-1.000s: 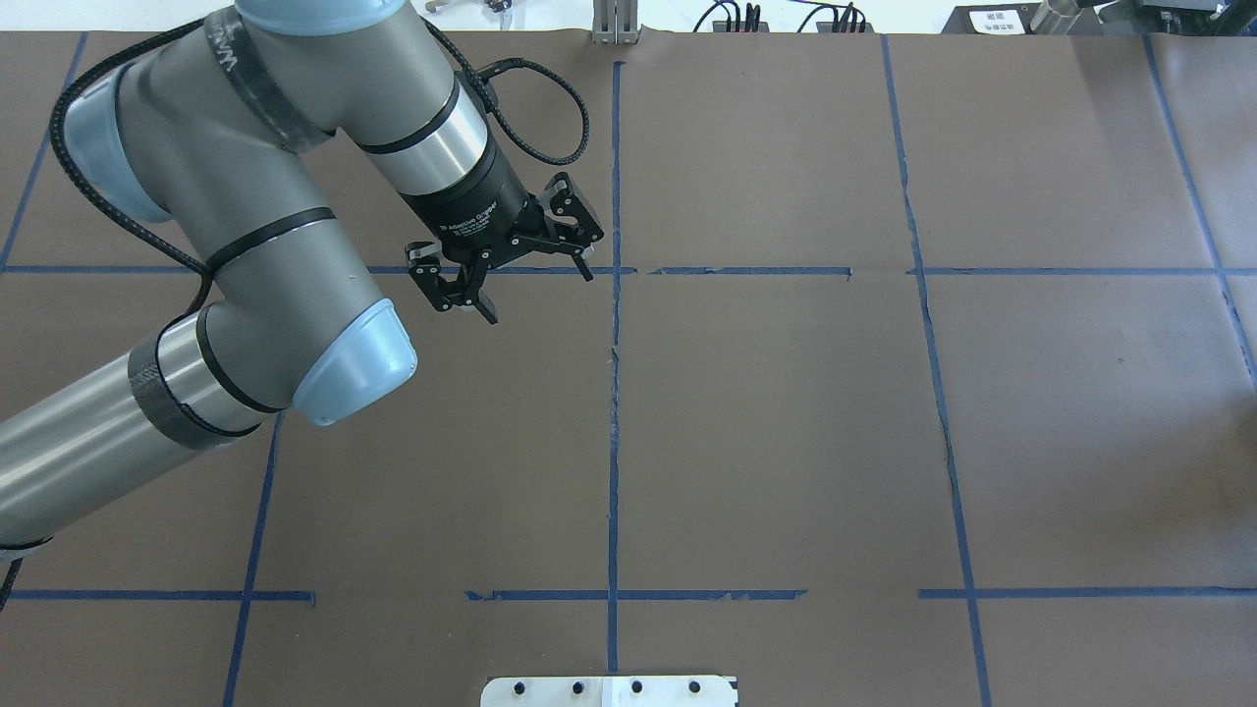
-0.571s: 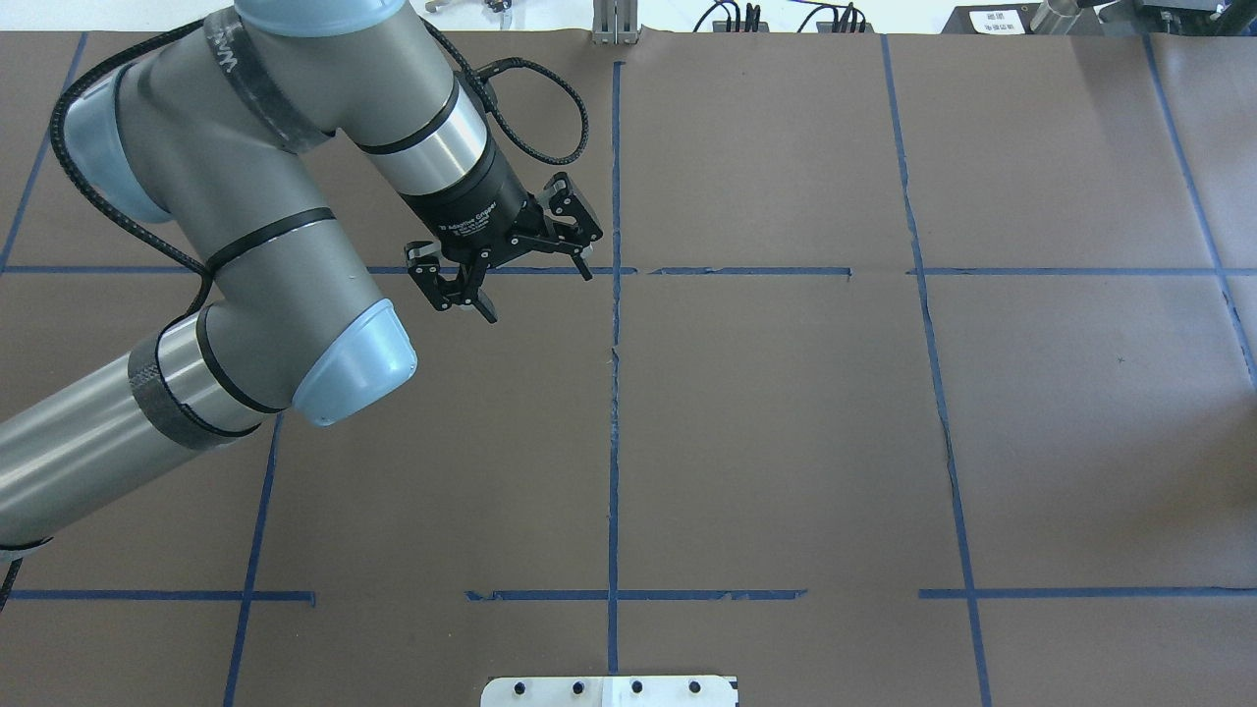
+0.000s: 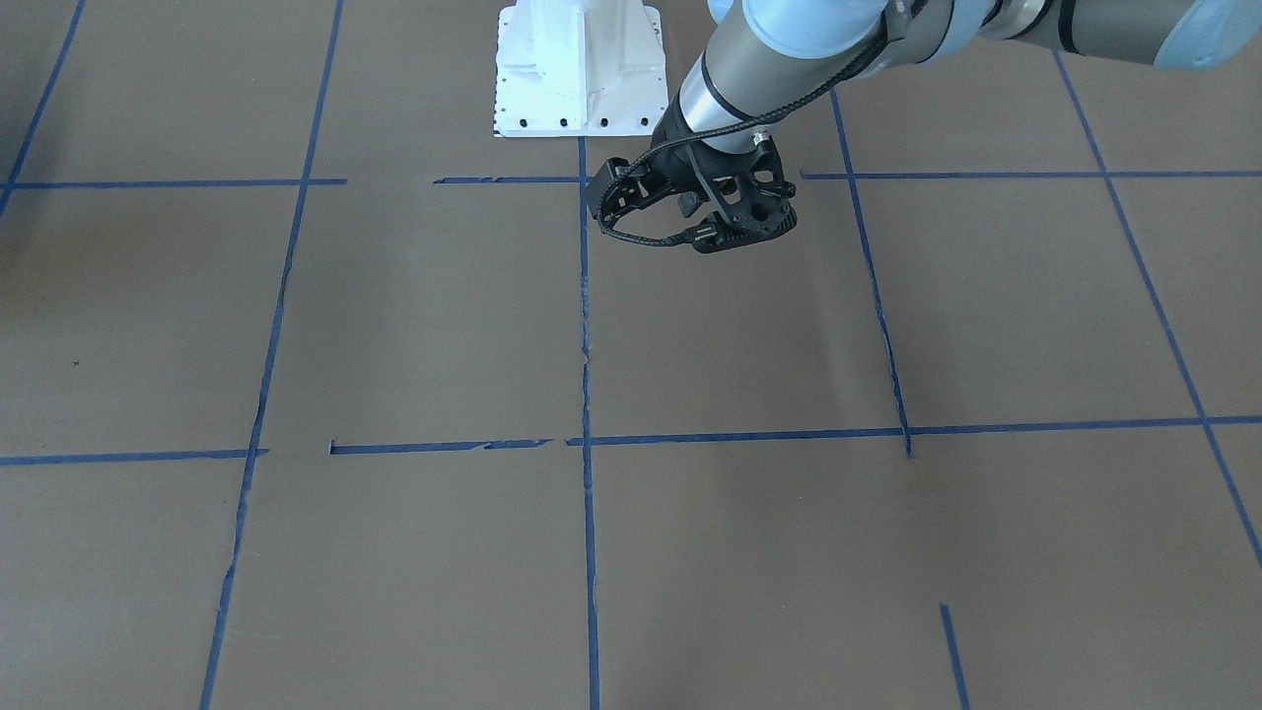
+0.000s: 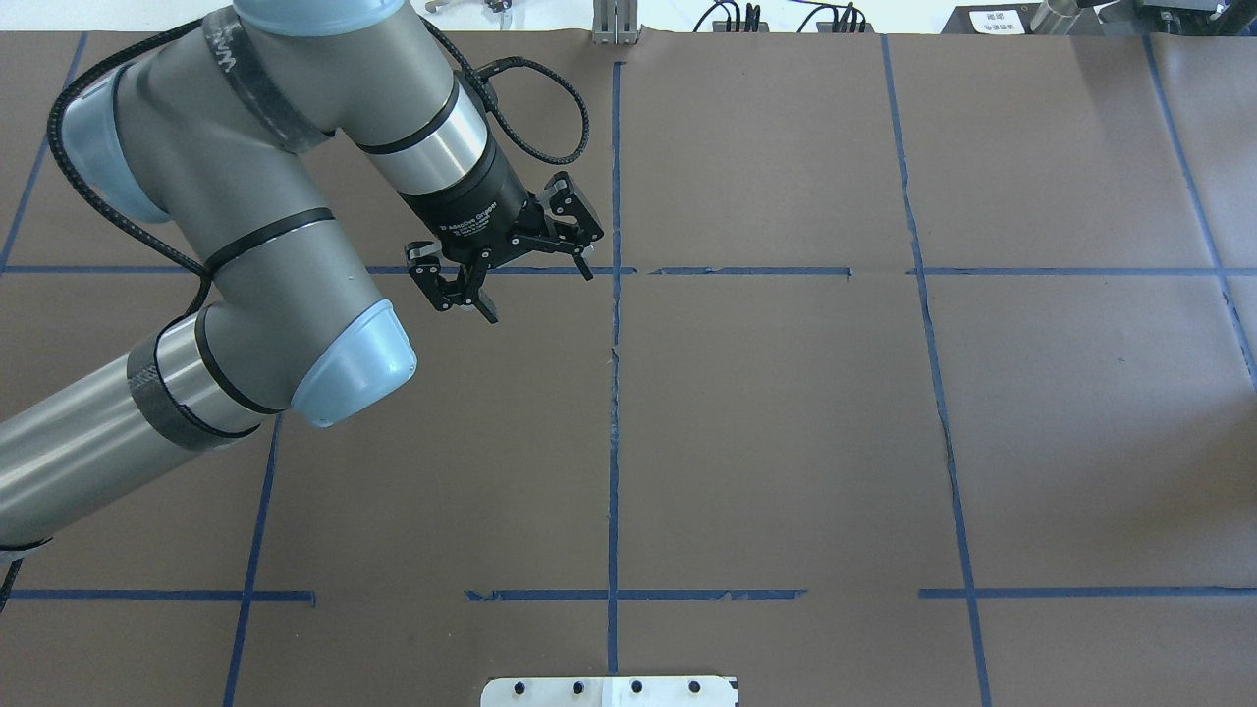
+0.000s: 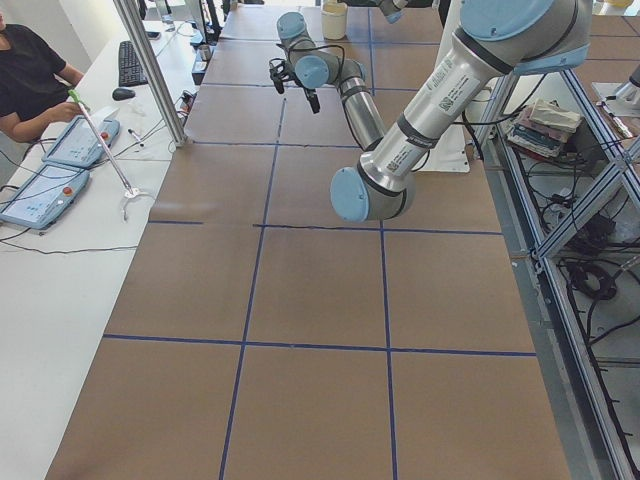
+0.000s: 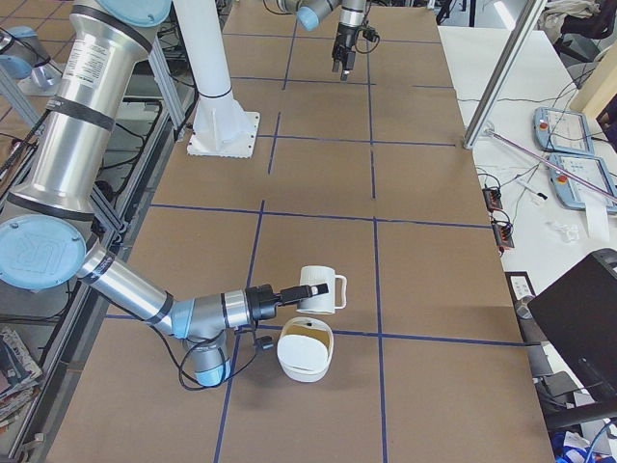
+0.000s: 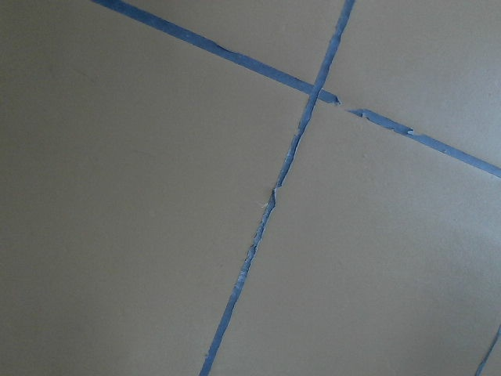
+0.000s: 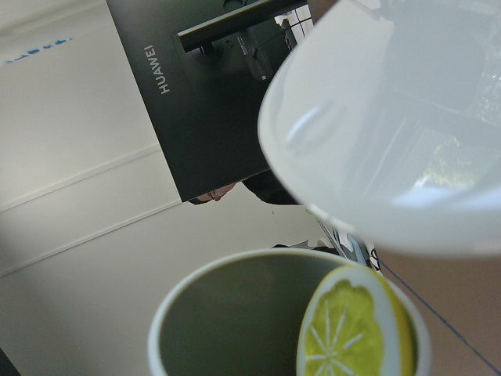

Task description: Left arm hands cup to right arm to dump lemon

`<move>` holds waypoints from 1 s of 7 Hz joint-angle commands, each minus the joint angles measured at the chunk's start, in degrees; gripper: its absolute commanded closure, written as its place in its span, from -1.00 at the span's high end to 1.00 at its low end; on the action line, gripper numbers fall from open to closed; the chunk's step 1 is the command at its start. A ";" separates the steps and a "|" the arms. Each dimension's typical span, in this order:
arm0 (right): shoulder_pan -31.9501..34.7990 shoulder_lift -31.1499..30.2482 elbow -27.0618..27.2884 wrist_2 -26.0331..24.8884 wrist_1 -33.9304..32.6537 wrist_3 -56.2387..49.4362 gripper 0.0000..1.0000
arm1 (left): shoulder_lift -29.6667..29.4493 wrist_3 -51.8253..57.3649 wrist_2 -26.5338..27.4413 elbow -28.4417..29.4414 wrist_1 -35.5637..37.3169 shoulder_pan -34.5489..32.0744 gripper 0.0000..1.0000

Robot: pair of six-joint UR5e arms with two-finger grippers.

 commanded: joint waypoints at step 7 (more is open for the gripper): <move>0.02 0.29 -4.82 -0.89 8.21 19.05 -0.77 | -0.27 -2.64 2.73 -2.27 0.18 0.21 0.96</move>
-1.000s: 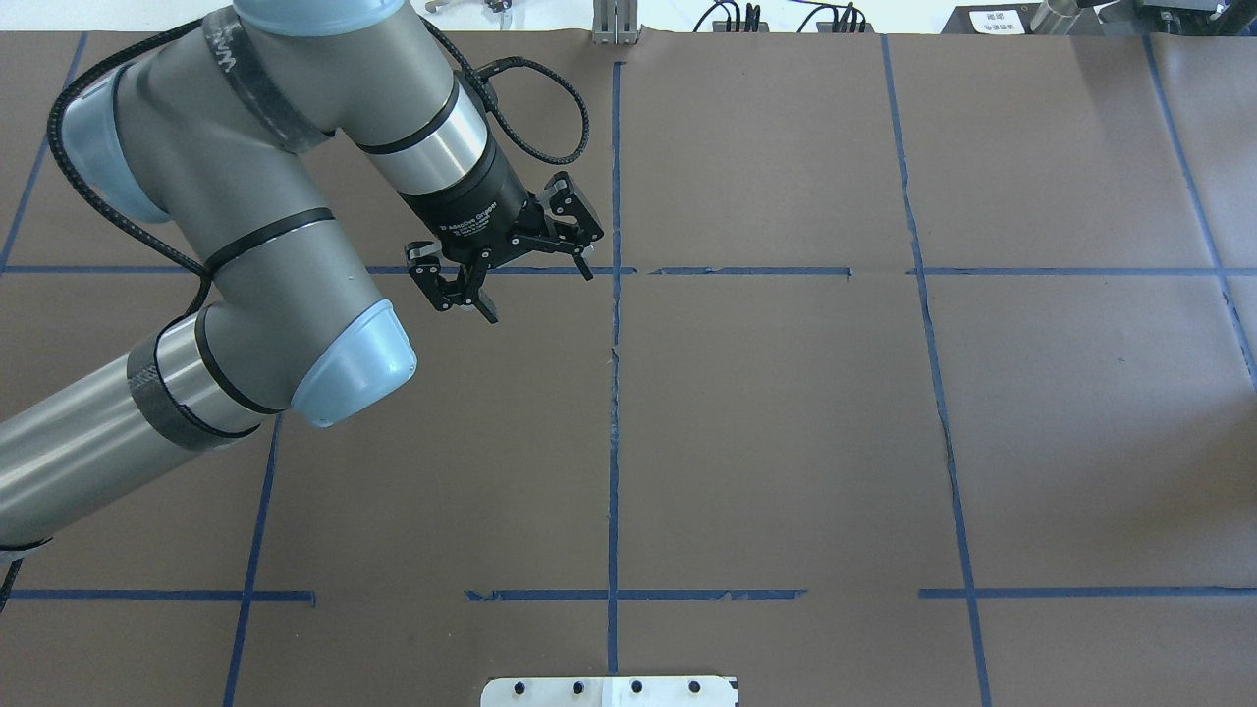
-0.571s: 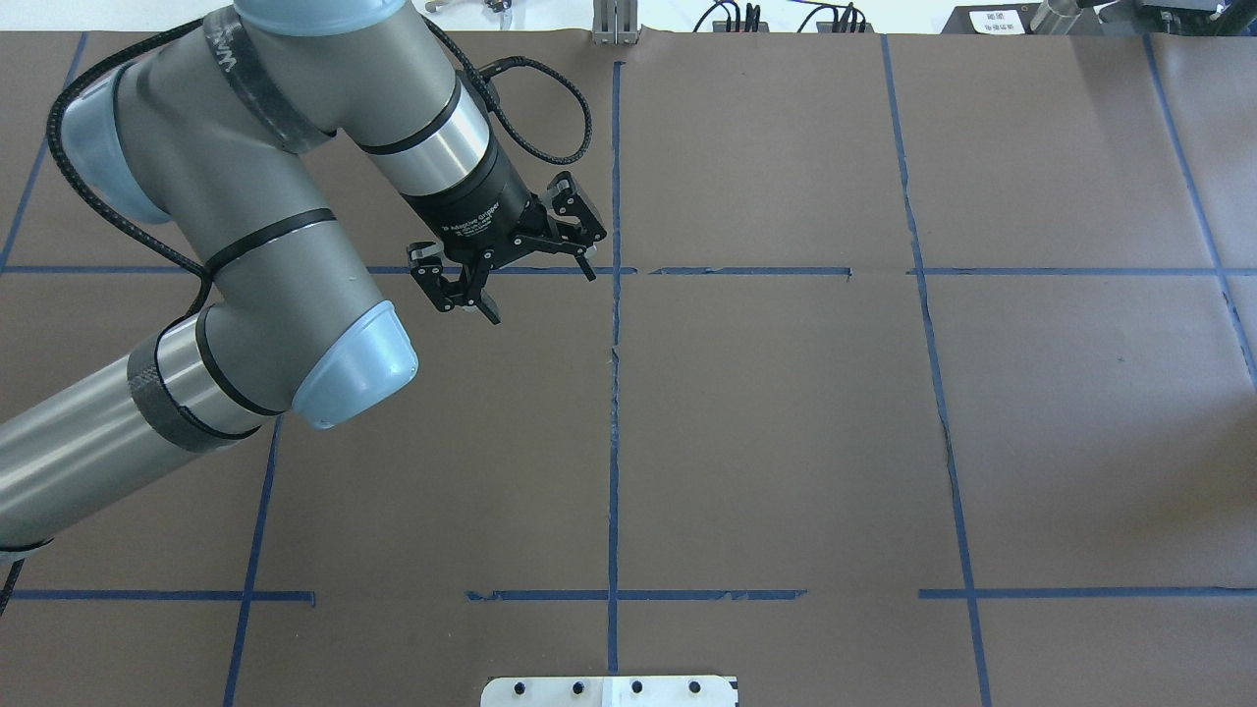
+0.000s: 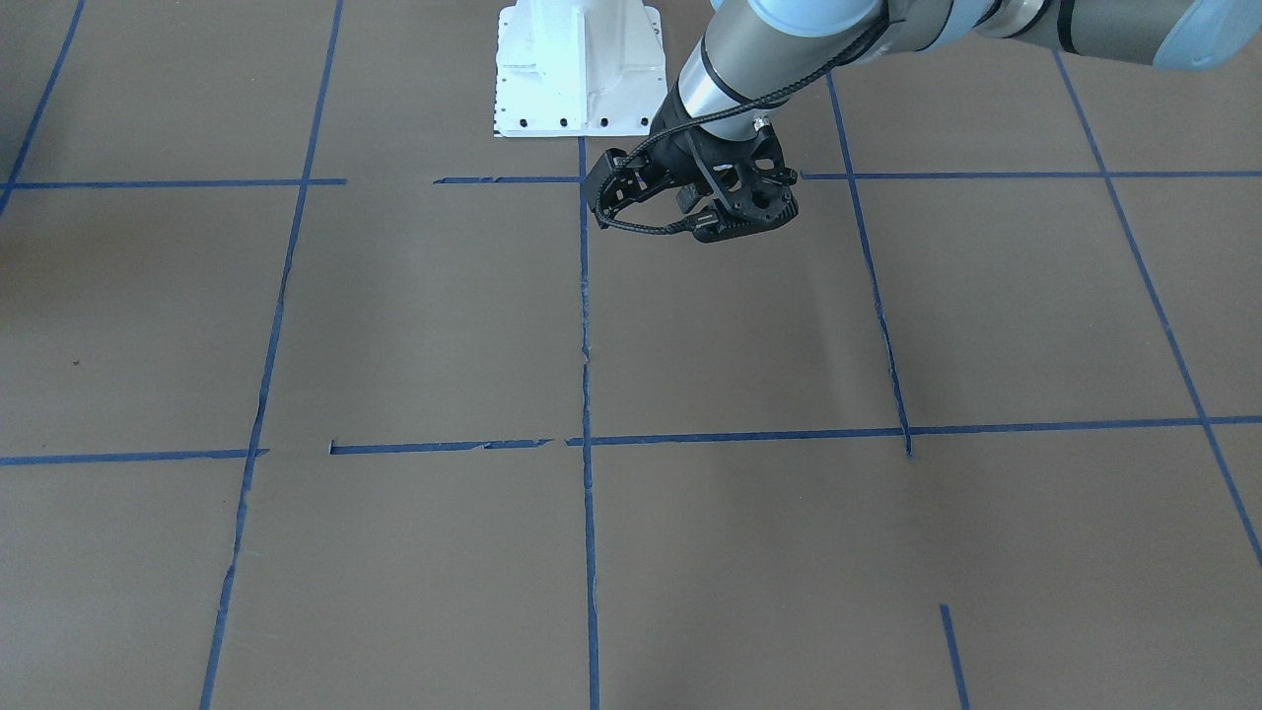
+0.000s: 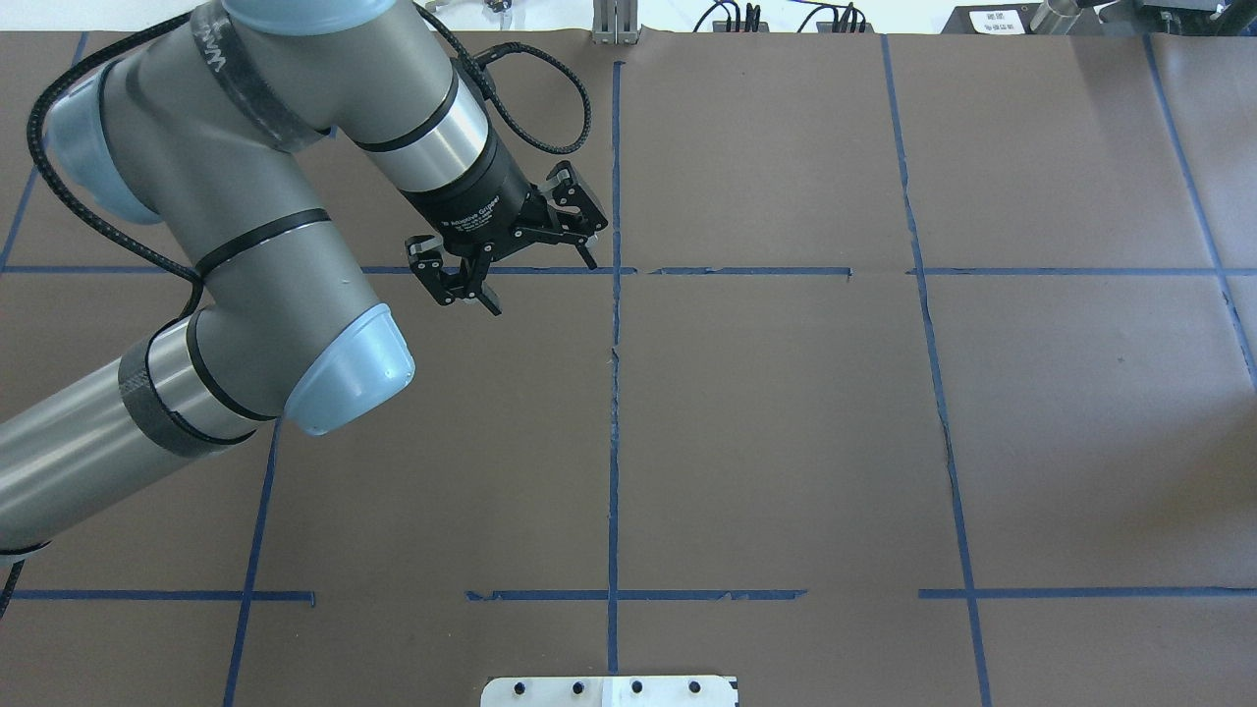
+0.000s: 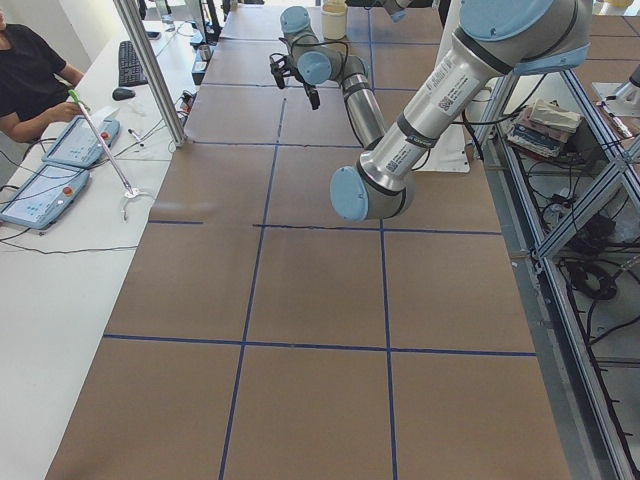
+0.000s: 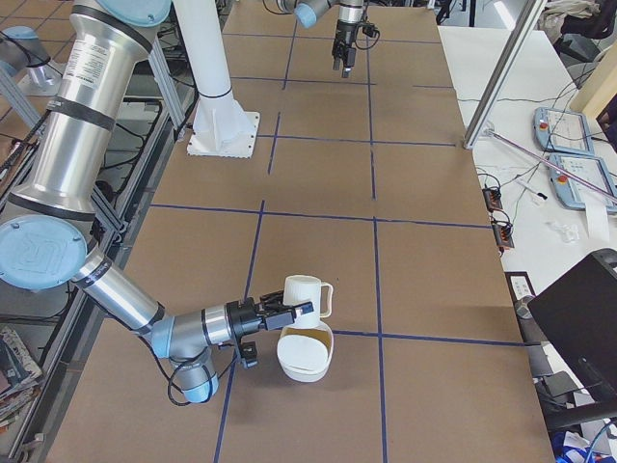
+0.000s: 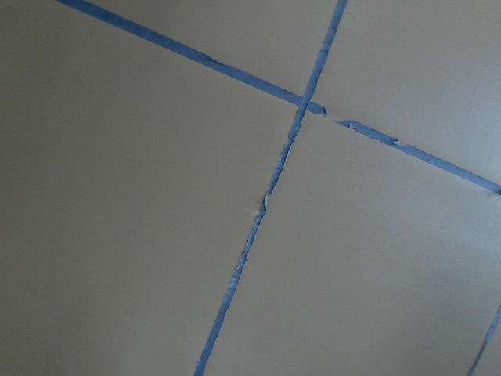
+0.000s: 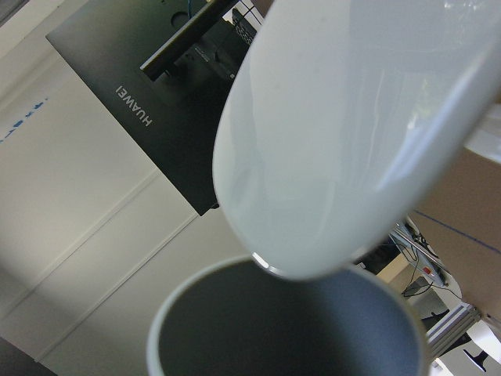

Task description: Left arm hands cup to right arm to dump lemon

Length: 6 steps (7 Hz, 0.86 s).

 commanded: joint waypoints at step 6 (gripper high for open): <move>0.10 -0.04 16.36 0.22 -24.46 -14.80 -0.80 | 0.42 -0.50 -0.06 -1.43 0.04 -0.04 0.96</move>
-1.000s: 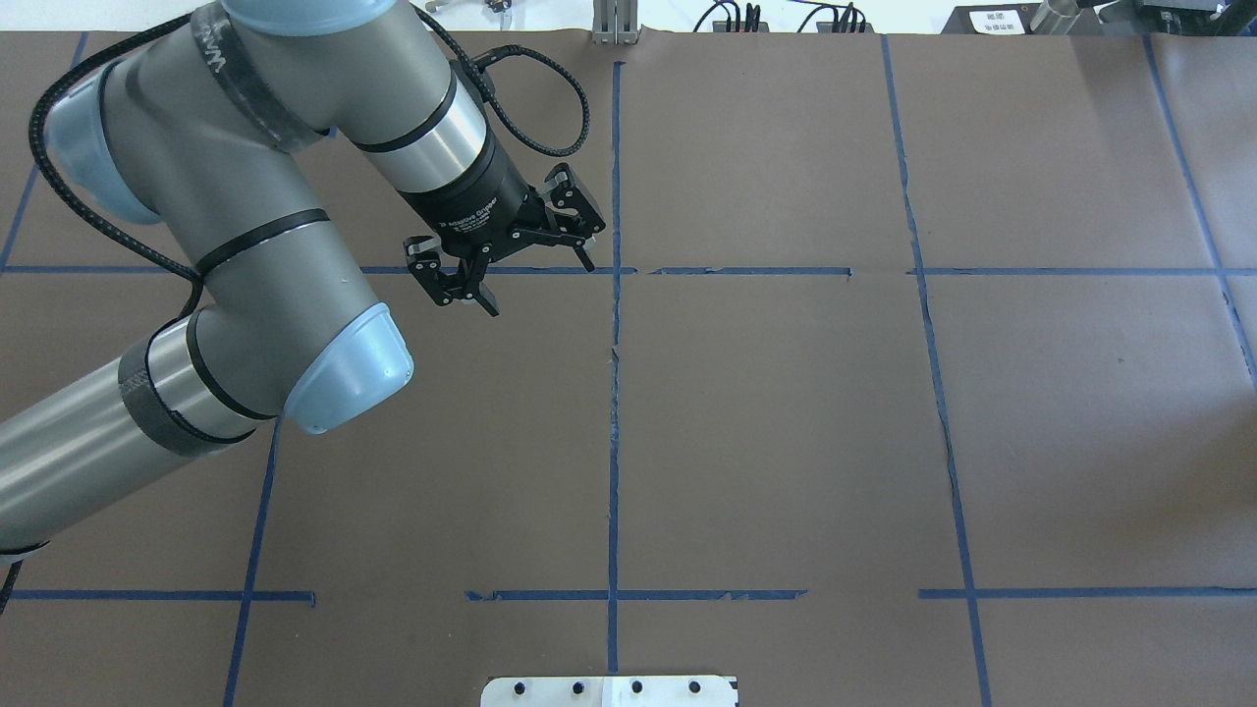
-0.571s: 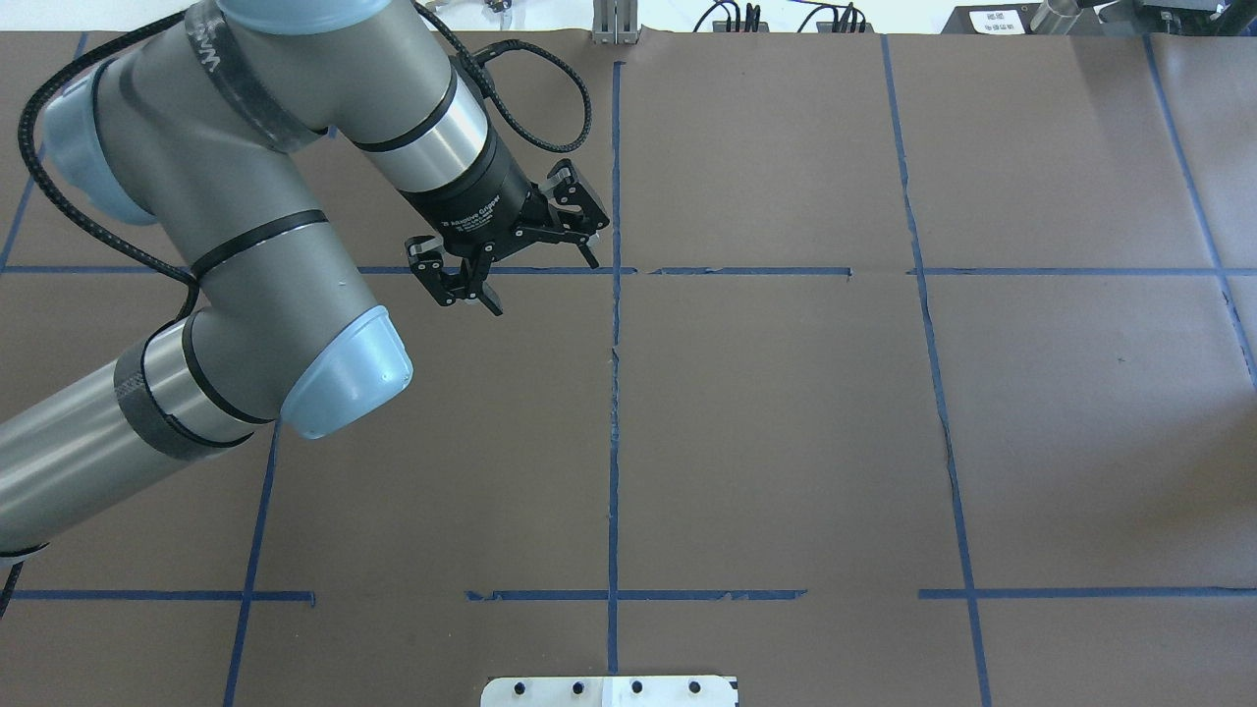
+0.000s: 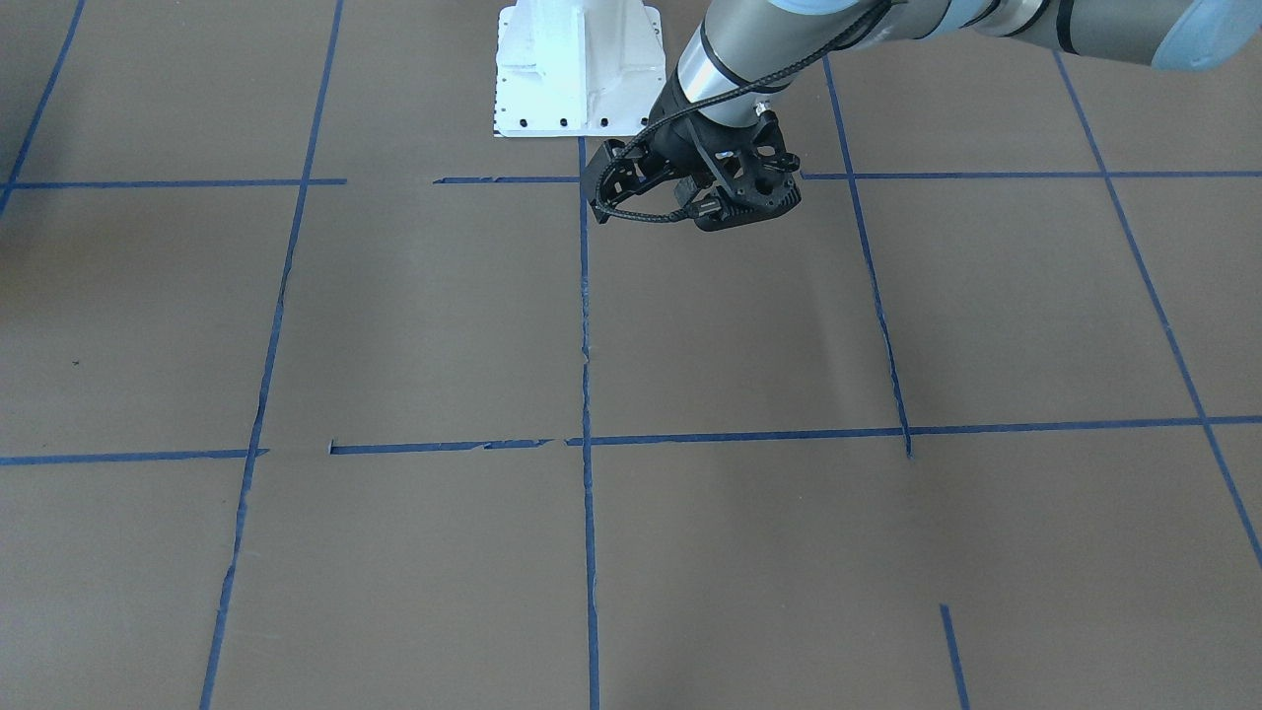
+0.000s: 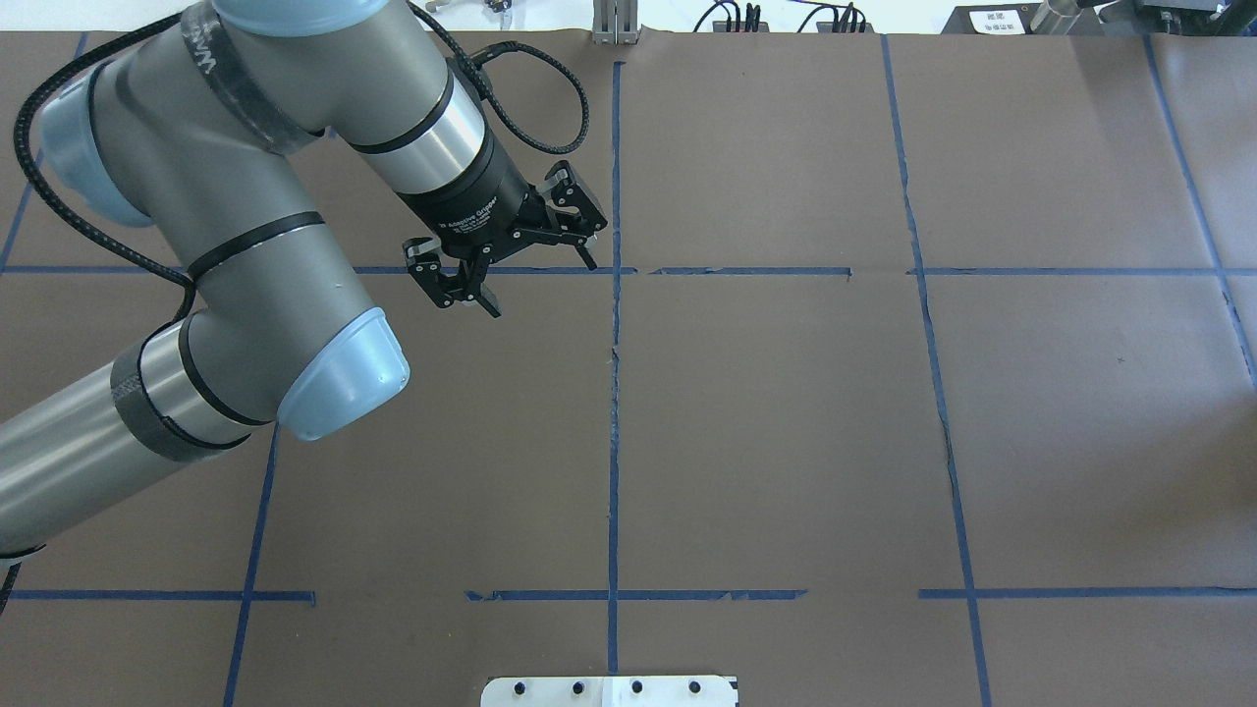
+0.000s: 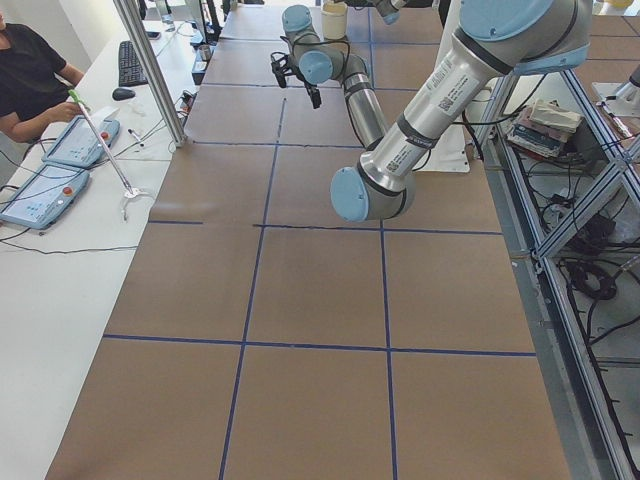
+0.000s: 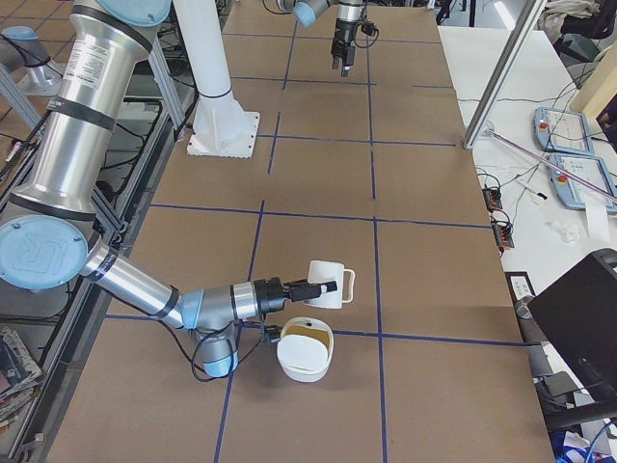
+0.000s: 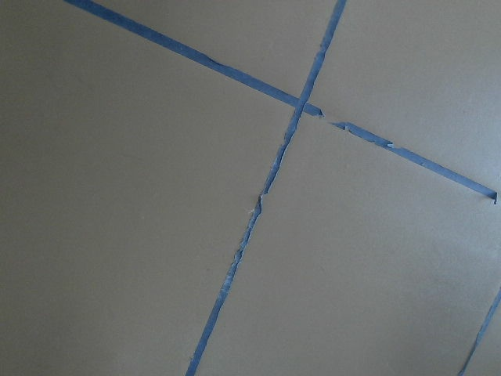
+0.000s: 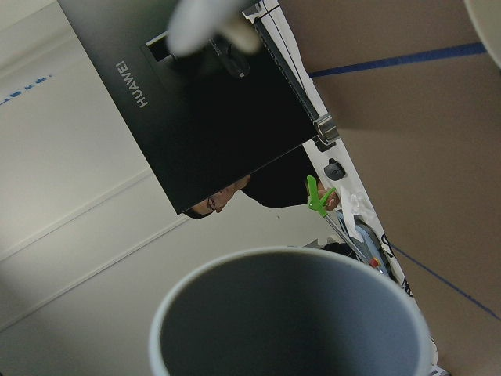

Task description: Left arm hands cup to right arm to dump lemon

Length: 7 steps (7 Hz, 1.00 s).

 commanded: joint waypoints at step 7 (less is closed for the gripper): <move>-5.67 9.20 32.83 -0.23 -56.00 -40.63 -0.77 | -0.35 0.13 0.16 -0.35 -0.06 -0.24 0.96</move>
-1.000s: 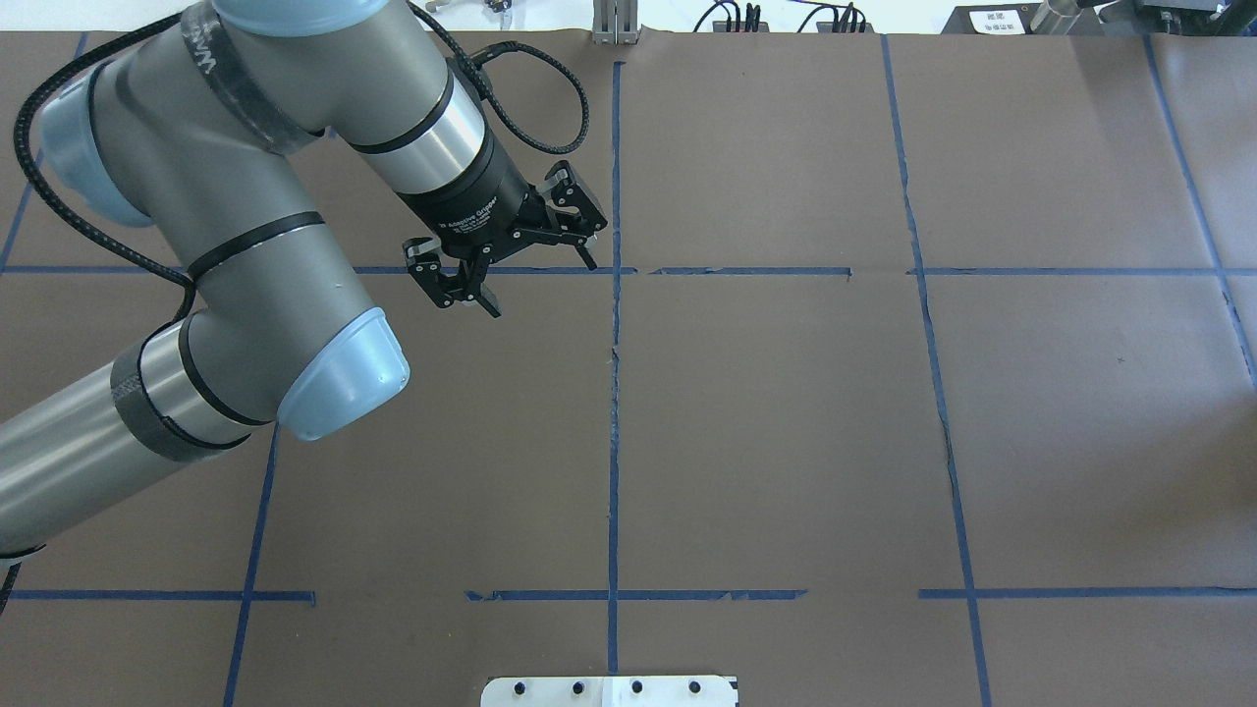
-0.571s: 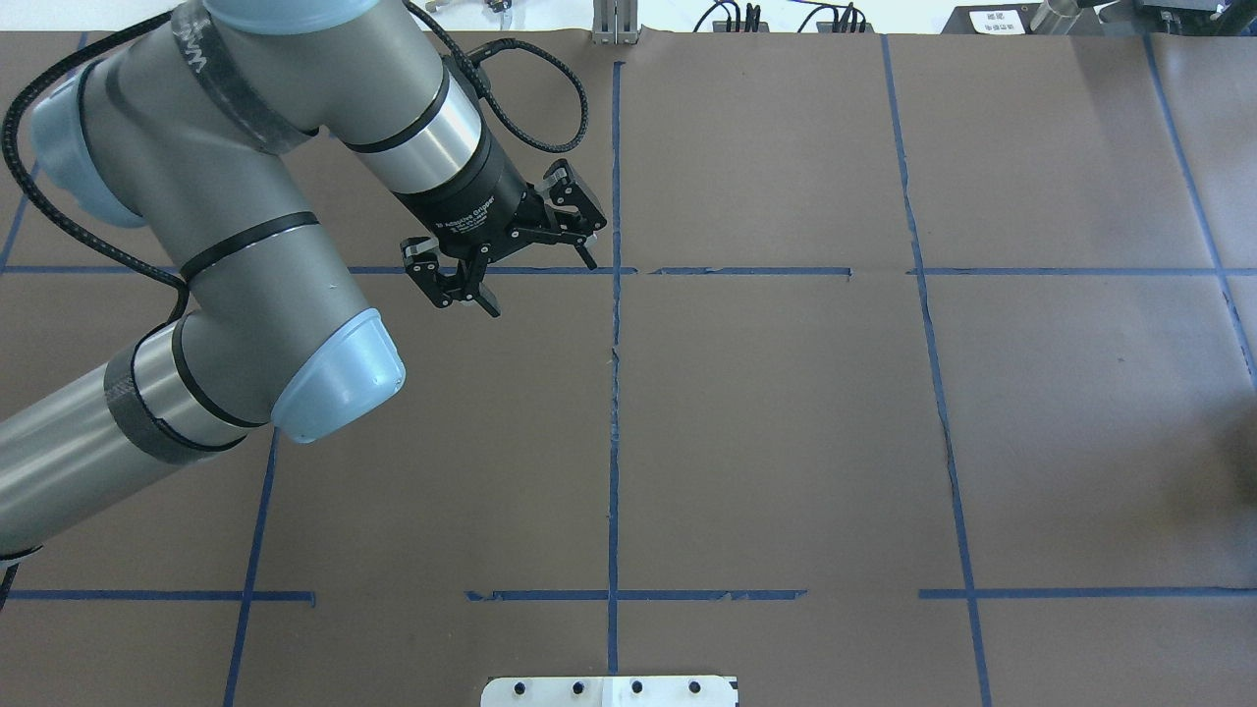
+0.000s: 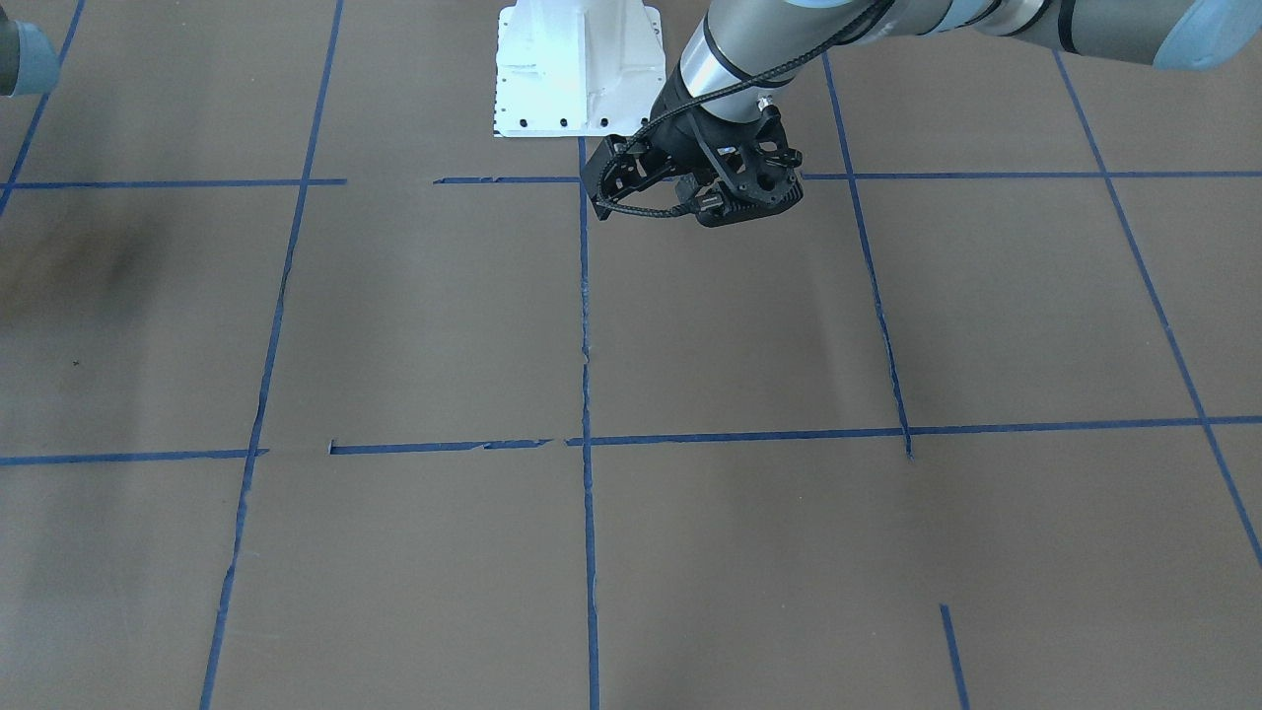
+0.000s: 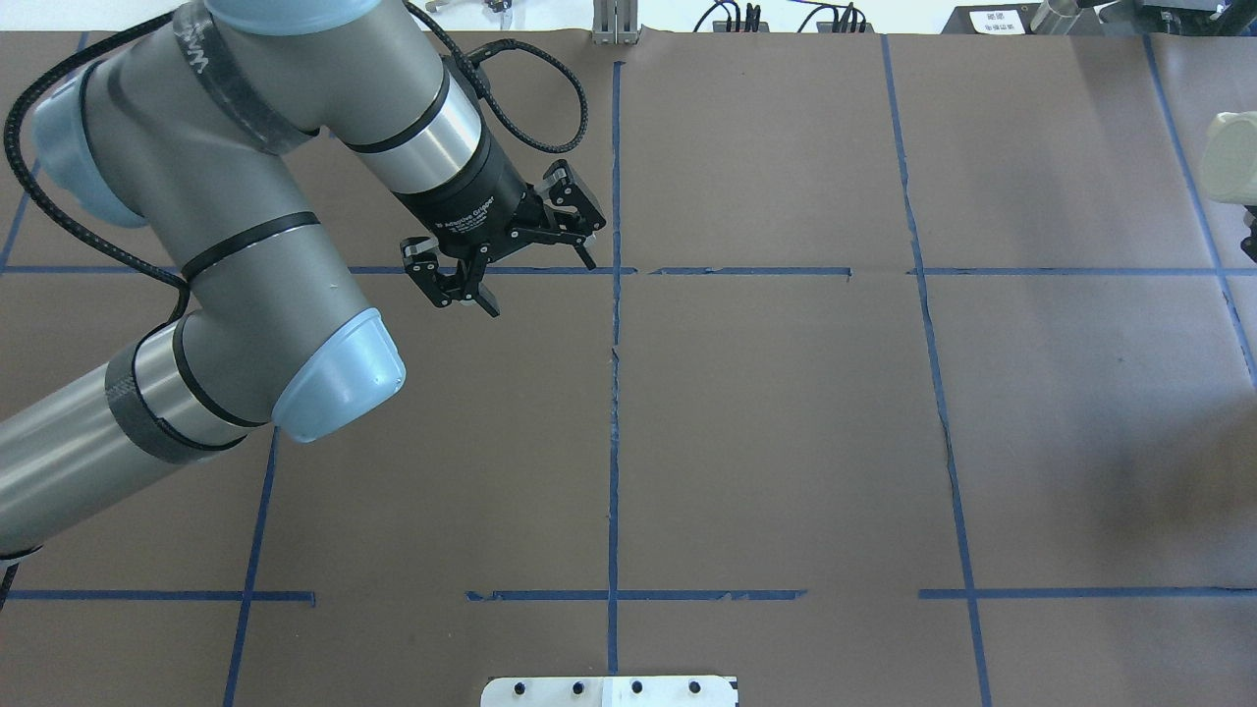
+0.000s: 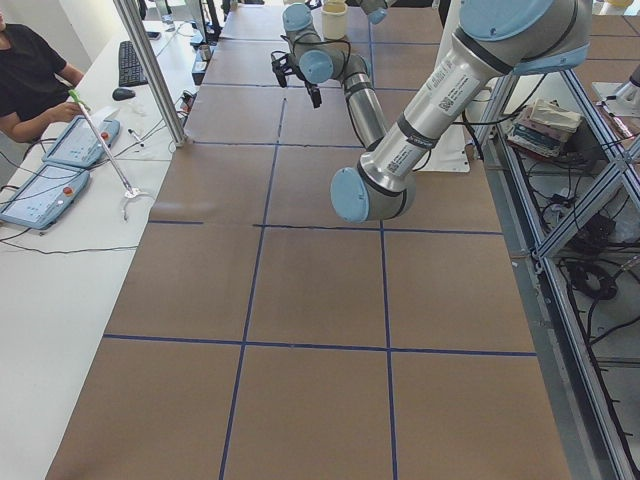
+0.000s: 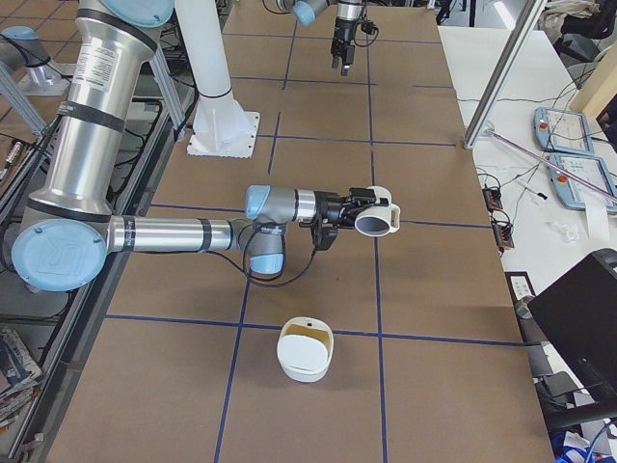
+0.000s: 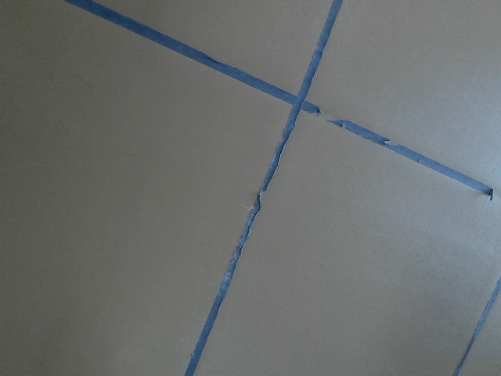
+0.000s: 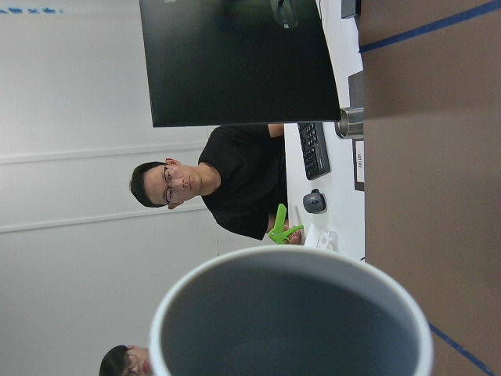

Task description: Left arm hands cup to right arm to dump lemon

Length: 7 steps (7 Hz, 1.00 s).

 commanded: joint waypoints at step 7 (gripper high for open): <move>-27.47 31.16 -1.27 -25.32 -41.34 -62.62 -0.80 | -9.70 0.20 5.26 8.30 -0.33 -0.02 0.95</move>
